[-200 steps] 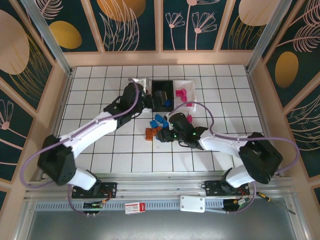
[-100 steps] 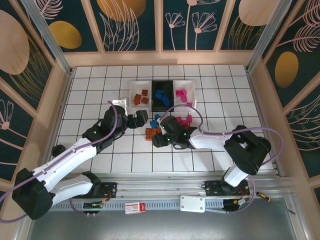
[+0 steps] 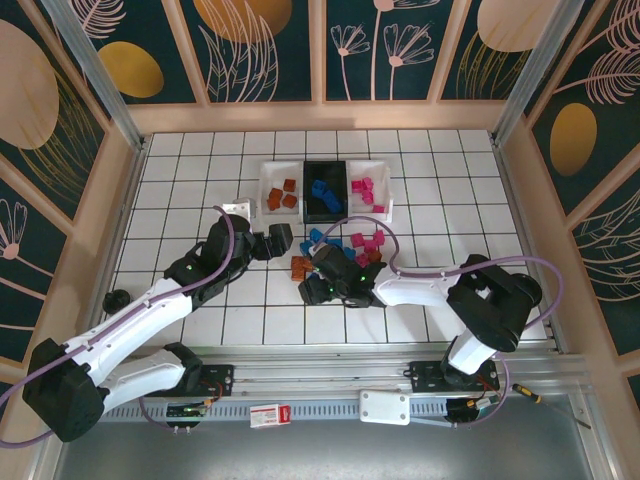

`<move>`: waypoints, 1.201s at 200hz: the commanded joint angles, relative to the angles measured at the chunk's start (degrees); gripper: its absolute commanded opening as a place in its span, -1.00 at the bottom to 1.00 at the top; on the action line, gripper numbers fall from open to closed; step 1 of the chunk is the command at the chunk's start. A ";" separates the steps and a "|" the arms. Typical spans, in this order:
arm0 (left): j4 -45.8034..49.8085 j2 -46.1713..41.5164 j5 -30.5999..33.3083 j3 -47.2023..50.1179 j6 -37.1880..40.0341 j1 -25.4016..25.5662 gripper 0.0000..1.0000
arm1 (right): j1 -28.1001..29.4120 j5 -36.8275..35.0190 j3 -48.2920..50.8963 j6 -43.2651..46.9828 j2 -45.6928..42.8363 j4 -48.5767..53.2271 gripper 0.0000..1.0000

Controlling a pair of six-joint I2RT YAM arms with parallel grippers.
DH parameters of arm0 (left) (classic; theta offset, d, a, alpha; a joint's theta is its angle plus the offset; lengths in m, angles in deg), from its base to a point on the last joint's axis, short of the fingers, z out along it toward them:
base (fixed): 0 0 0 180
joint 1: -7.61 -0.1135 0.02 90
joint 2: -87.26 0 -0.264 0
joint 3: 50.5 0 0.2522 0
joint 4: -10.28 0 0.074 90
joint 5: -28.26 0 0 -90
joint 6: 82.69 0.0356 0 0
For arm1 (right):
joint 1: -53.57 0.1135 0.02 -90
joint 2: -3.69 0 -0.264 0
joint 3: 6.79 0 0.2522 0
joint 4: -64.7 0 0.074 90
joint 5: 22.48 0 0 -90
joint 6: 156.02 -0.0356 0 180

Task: Sort the legos into containers by color
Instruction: Pick up the lego from the bottom-center of the table, then place the lego in the container.

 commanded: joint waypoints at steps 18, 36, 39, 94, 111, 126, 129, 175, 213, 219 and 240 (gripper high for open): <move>0.54 0.17 1.07 1.03 -0.92 -0.18 0.98 | 0.35 -2.68 -2.90 -0.02 6.00 0.61 0.17; 0.54 0.33 1.01 1.04 -0.89 -0.21 0.98 | 0.31 -3.83 -3.61 -0.06 7.77 -0.04 0.12; 0.54 0.35 0.99 0.99 -0.93 -0.18 0.97 | 0.32 -4.10 -3.74 -0.14 7.95 -0.14 0.11; 0.45 0.79 0.57 1.48 -1.07 -0.24 0.97 | 0.40 -4.99 -5.21 0.68 7.51 0.89 -0.36; 0.63 0.53 1.09 1.74 -0.81 -0.20 0.97 | 0.48 -2.45 -3.40 1.11 3.08 0.52 -0.50; 0.88 0.27 1.72 1.96 -0.54 -0.22 0.97 | 0.31 -1.33 -2.00 1.59 -2.00 0.29 -0.55; 0.89 0.31 1.88 2.00 -0.51 -0.17 0.98 | 0.21 -1.16 -1.74 1.69 -3.34 0.44 -0.55; 0.37 0.53 1.94 3.14 -1.49 -0.17 0.98 | -8.03 1.44 -7.15 4.27 -12.41 1.62 -0.56; -0.05 0.02 2.20 5.11 -2.20 -0.17 0.98 | -16.33 -0.12 -19.05 5.07 -2.53 2.89 -0.57; -0.24 0.00 1.92 5.41 -2.20 -0.20 0.98 | -17.07 -1.11 -21.33 5.40 0.08 3.68 -0.57; -0.68 0.17 1.30 6.01 -2.14 -0.19 0.98 | -19.21 -4.34 -30.35 5.91 8.87 6.78 -0.57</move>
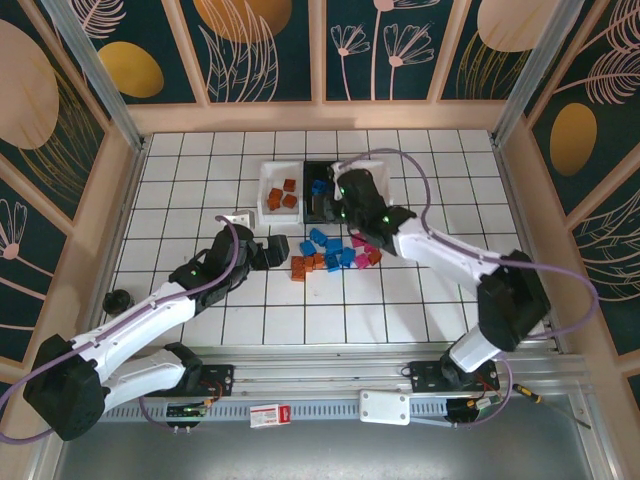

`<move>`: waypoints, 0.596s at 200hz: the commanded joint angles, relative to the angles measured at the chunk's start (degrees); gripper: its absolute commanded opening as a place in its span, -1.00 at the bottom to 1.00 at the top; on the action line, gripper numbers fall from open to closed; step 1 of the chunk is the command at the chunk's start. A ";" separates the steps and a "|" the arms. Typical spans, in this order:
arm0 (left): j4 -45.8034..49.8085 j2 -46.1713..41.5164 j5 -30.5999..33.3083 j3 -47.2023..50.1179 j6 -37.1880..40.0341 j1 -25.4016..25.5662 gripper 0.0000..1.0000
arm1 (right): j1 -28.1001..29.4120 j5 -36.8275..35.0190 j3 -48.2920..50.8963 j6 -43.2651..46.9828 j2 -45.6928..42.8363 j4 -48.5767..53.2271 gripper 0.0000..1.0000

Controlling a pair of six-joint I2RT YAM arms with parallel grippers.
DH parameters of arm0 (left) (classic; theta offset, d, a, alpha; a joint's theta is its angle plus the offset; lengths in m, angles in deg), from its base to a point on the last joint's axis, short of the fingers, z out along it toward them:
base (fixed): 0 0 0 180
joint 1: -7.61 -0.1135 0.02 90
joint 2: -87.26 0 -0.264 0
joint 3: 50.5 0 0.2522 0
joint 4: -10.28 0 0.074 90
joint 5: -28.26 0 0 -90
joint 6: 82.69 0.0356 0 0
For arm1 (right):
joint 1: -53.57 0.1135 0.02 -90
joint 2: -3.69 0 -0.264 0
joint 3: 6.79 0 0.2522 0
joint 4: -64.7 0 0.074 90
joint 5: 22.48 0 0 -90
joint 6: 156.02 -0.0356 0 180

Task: Sort the legos into containers by color
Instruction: Place the lego in the container.

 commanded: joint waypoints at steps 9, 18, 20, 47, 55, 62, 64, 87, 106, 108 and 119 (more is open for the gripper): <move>-0.89 -0.15 -0.58 1.08 -0.80 -0.24 0.98 | -2.39 -5.51 -11.60 1.92 12.22 5.89 -0.56; -1.04 0.14 -1.05 1.20 -0.63 -0.24 0.98 | -2.85 -6.83 -14.91 2.27 15.18 6.88 -0.55; -1.12 0.22 -1.10 1.28 -0.61 -0.23 0.97 | -2.97 -7.18 -15.70 2.33 15.89 7.18 -0.55; -2.43 1.35 -3.07 2.27 -0.40 -0.17 0.98 | -3.91 -10.35 -23.92 2.12 23.21 10.19 -0.50; -3.02 1.77 -3.97 2.55 -0.26 -0.20 0.98 | -4.14 -10.54 -25.67 1.94 24.81 10.68 -0.46; -3.45 2.27 -5.04 2.80 0.08 -0.24 0.98 | -4.20 -10.27 -26.92 1.87 25.85 11.00 -0.39; -3.59 2.38 -5.26 2.78 0.09 -0.18 0.97 | -4.23 -10.19 -27.27 1.81 26.20 11.11 -0.36; -4.98 4.76 -7.74 3.35 0.70 -0.15 0.95 | -4.36 -9.98 -29.63 1.26 28.22 11.81 0.12; -6.38 7.02 -9.22 3.78 1.14 0.16 0.88 | -4.55 -9.55 -29.15 0.74 27.45 11.13 0.31; -6.54 7.26 -9.36 3.79 1.10 0.22 0.87 | -4.54 -9.48 -28.97 0.71 27.28 10.96 0.32; -7.42 8.77 -9.88 3.76 1.39 1.16 0.86 | -4.54 -8.87 -27.36 0.45 25.65 9.86 0.36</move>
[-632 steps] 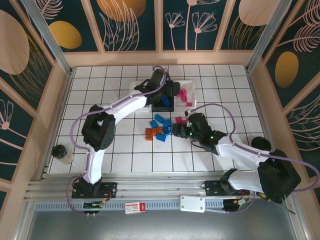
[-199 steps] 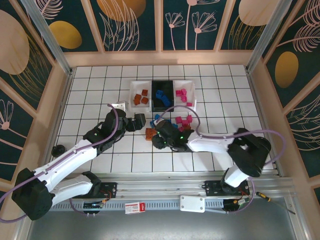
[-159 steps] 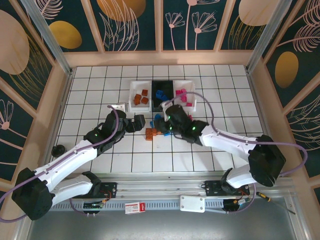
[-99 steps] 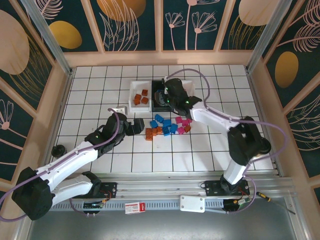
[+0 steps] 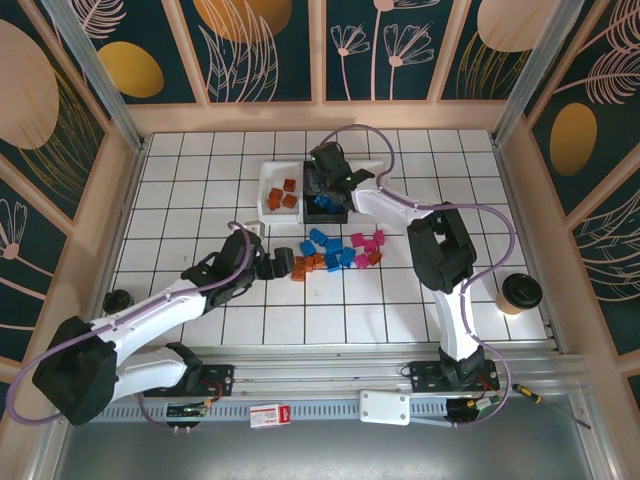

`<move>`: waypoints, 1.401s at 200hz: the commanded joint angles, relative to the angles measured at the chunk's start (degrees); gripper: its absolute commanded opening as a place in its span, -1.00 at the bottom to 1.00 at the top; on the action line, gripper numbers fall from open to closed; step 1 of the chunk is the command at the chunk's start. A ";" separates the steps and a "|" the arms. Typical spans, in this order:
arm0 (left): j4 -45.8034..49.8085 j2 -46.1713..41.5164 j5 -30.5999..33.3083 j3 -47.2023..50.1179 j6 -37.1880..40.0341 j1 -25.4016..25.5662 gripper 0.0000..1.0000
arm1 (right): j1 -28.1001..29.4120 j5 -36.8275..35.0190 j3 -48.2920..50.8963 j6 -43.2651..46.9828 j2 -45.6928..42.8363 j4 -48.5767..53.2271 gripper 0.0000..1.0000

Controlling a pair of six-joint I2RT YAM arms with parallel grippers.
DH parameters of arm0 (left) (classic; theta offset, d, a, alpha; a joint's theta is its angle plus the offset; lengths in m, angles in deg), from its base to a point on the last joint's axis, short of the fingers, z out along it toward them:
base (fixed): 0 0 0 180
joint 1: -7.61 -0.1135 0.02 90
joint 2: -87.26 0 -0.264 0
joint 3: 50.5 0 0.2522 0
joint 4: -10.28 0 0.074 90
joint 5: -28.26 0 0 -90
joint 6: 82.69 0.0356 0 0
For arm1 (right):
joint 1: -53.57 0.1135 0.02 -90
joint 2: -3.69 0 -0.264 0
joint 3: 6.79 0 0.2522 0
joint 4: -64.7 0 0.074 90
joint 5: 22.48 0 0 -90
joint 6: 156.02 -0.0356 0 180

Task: Sort the legos into containers by color
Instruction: Place the lego in the container, then pick up the lego from the center of the table.

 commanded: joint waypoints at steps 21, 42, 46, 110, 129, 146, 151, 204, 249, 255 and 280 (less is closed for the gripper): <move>-3.55 6.55 -1.88 -0.99 2.17 4.79 0.79 | -0.31 0.30 4.87 -1.56 -6.02 -2.74 0.37; -3.17 10.66 -0.40 -2.46 2.60 7.07 0.64 | -0.29 0.99 10.34 -2.21 -10.09 -5.33 0.37; -3.36 11.27 -0.44 -2.55 2.63 7.20 0.63 | -0.31 1.09 11.16 -2.36 -10.71 -5.82 0.37; -4.09 20.31 2.15 -5.56 4.88 8.80 0.49 | -0.35 0.89 19.93 -3.33 -16.90 -8.90 0.39; -5.09 22.29 2.78 -6.35 5.43 8.82 0.45 | -0.39 1.07 21.15 -3.51 -18.23 -9.66 0.39; -5.67 24.06 3.12 -7.25 5.88 8.78 0.33 | -0.34 1.29 22.09 -3.60 -19.41 -10.10 0.39; -5.80 24.49 3.07 -7.49 5.90 8.78 0.29 | -0.35 1.42 22.30 -3.61 -19.78 -10.11 0.39; -6.12 23.76 2.24 -6.35 4.70 8.88 -0.16 | -0.32 1.37 26.46 -4.45 -23.09 -11.24 0.39; -3.67 14.59 2.44 -2.49 2.08 8.89 -0.34 | -0.40 2.04 33.52 -6.97 -27.90 -13.70 0.39; -3.00 13.30 3.10 -2.47 2.03 8.79 -0.34 | -0.33 2.25 34.72 -7.30 -28.83 -14.17 0.39; 0.69 9.67 6.83 -5.31 3.53 7.45 -0.32 | -0.35 3.13 40.13 -9.02 -33.81 -15.85 0.39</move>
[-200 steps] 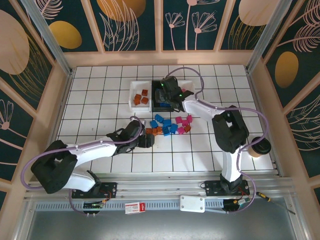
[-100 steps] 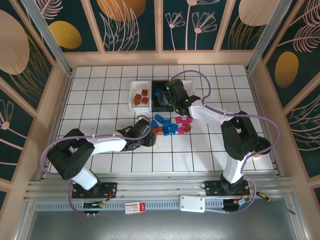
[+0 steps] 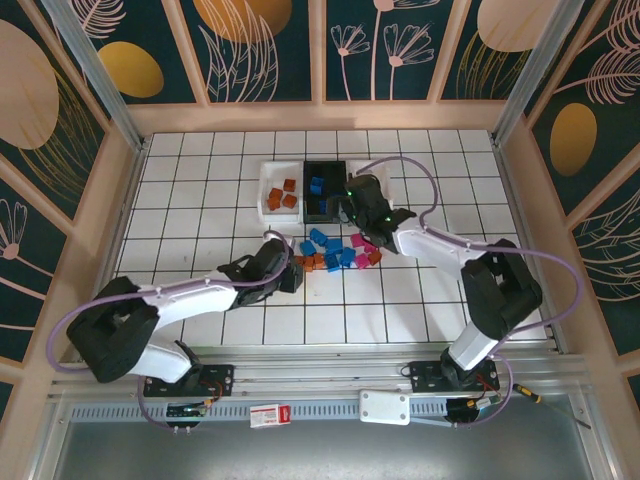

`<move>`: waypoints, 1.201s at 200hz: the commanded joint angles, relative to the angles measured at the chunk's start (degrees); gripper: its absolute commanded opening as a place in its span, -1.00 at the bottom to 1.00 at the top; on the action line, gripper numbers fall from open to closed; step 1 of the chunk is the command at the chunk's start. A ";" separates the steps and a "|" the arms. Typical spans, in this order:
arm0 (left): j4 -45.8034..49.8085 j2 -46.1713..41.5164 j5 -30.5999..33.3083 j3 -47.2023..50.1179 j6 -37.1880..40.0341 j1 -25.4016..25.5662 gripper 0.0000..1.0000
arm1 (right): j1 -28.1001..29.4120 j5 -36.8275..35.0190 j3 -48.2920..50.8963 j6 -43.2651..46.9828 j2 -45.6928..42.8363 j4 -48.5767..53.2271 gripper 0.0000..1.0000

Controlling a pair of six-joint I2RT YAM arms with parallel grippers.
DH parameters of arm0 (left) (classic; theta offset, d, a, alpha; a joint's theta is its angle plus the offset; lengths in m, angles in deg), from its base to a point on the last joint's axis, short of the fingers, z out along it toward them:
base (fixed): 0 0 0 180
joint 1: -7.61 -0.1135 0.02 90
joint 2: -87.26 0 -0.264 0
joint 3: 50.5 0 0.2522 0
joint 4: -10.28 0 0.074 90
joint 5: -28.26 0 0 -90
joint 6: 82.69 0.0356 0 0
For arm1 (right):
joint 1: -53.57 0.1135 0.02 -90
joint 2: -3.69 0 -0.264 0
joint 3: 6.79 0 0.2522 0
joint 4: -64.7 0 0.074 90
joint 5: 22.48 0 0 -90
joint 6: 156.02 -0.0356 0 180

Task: Sort the legos into containers by color
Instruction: Pick up the lego from the center of the table, then place the lego in the container.

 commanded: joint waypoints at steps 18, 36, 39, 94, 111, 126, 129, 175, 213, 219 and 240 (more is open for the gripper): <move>5.54 -3.88 3.73 -6.28 1.70 -5.58 -0.33 | -0.30 1.31 7.30 -3.72 -9.22 -3.88 0.39; 4.43 -2.84 2.99 -10.60 2.07 -11.15 -0.32 | -0.17 1.63 10.08 -4.34 -11.93 -4.04 0.39; 4.33 -2.48 3.09 -11.39 2.06 -11.79 -0.32 | -0.15 1.72 10.54 -4.43 -12.29 -4.09 0.39; 1.45 14.91 3.81 -30.38 1.64 -16.91 -0.33 | 0.46 2.87 16.10 -5.64 -16.21 -4.36 0.39; 2.65 21.33 3.46 -36.39 1.95 -17.95 -0.33 | 0.80 3.67 17.49 -5.54 -17.16 -4.35 0.39; 3.98 25.84 3.01 -40.74 2.14 -18.62 -0.34 | 1.32 4.40 18.68 -5.42 -17.94 -4.55 0.39; 4.30 26.80 3.02 -41.71 2.15 -18.76 -0.34 | 1.41 4.68 18.93 -5.35 -18.06 -4.62 0.39; 7.03 34.90 2.80 -48.35 1.48 -21.33 -0.32 | 6.47 7.47 19.70 -2.53 -17.68 -4.28 0.39; 7.33 34.58 0.83 -49.10 0.98 -21.81 0.14 | 12.56 7.97 17.92 -0.56 -14.79 -3.86 0.37; 6.96 33.71 0.09 -48.70 0.80 -21.81 0.21 | 13.19 8.23 17.41 -0.50 -14.19 -3.82 0.37; 4.28 28.22 -3.31 -45.17 -0.50 -21.78 0.48 | 15.35 7.64 15.54 -0.22 -11.89 -3.44 0.37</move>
